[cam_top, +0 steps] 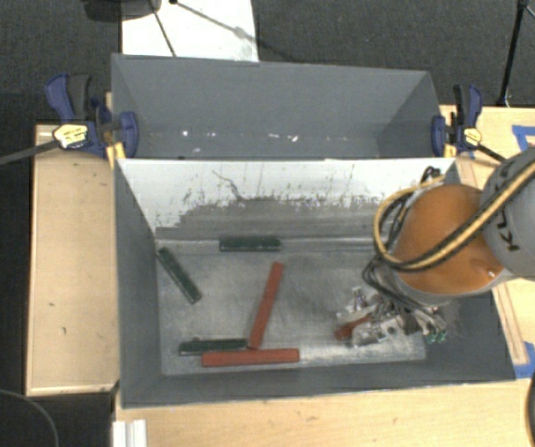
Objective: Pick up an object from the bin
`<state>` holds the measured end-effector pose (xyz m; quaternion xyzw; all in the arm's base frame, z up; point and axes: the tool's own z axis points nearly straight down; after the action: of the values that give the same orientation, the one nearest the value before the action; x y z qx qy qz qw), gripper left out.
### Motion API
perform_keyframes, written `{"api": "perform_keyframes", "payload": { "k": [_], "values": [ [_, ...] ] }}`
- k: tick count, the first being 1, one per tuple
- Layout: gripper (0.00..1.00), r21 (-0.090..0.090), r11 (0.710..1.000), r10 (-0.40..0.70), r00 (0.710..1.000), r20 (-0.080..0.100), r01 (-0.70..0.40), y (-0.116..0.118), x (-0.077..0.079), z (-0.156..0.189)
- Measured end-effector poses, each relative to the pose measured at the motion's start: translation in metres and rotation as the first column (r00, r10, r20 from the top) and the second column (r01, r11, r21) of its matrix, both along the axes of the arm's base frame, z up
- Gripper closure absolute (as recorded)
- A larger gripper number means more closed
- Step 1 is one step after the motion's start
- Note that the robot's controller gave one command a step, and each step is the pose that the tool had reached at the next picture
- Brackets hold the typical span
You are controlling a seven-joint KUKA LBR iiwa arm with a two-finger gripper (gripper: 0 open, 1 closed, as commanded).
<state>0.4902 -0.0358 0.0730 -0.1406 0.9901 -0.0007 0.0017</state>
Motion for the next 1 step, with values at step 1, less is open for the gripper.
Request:
{"api": "perform_keyframes", "payload": {
  "k": [1],
  "values": [
    [1.0,0.0,1.0,0.0,1.0,-0.001,0.0,0.0,-0.0003,0.0016]
  ]
}}
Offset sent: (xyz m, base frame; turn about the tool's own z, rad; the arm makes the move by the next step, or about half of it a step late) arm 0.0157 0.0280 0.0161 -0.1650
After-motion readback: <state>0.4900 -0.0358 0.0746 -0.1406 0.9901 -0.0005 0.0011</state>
